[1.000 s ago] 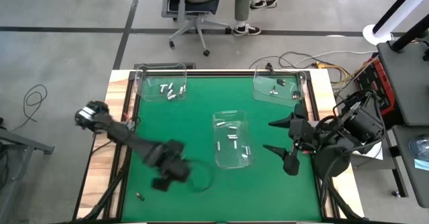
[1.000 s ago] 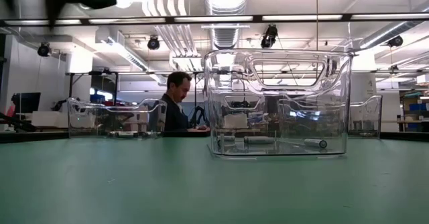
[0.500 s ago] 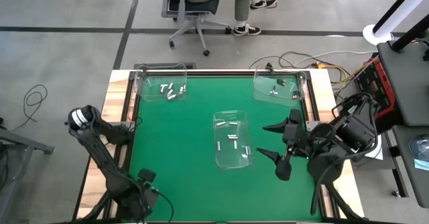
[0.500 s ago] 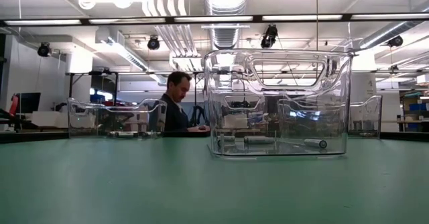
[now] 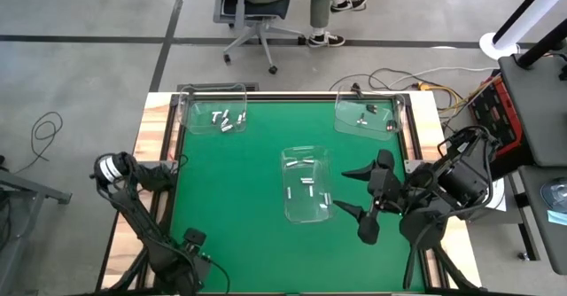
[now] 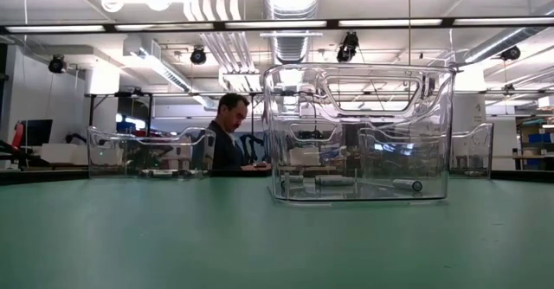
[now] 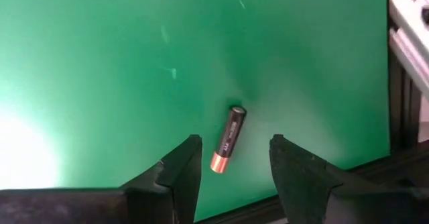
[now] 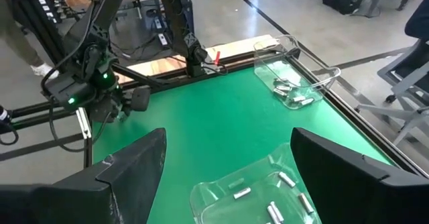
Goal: Sort batteries
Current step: Put the black battery into the top right transparent bin
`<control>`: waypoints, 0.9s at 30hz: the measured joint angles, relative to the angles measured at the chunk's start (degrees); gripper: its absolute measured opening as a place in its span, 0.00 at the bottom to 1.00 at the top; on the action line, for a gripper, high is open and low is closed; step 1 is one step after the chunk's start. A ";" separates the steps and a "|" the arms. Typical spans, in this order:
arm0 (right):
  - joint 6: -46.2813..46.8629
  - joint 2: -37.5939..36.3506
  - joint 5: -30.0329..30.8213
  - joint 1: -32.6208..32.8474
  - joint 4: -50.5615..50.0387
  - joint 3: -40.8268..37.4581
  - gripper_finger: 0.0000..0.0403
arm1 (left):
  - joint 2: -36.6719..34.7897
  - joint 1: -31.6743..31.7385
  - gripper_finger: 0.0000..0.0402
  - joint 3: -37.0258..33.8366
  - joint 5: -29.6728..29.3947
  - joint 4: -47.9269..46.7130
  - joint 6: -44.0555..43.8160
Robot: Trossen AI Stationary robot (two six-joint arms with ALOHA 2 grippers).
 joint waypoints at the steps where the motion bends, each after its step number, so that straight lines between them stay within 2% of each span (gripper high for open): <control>1: 0.00 0.00 0.00 0.00 0.05 0.00 0.77 | 0.37 -0.43 0.39 0.00 -0.13 0.02 0.00; 9: -0.01 0.00 0.00 -0.02 1.45 0.07 0.72 | 1.31 -1.91 0.38 -3.69 -0.47 1.81 -0.26; 15: 3.37 0.00 -0.03 -0.02 1.46 0.07 0.69 | 0.92 -1.90 0.36 -6.41 -0.05 5.24 -0.29; 18: 6.03 0.00 -1.17 -0.02 1.46 0.08 0.67 | 0.90 -1.89 0.28 -7.29 -0.89 6.00 -0.33; 24: 7.18 0.00 -3.04 -0.02 1.44 0.11 0.61 | 0.98 -1.24 0.05 -7.50 -3.00 5.61 -0.29; 27: 6.27 0.00 -3.06 -0.02 0.96 -0.12 0.59 | 1.10 0.02 0.03 -6.81 -2.23 5.75 0.31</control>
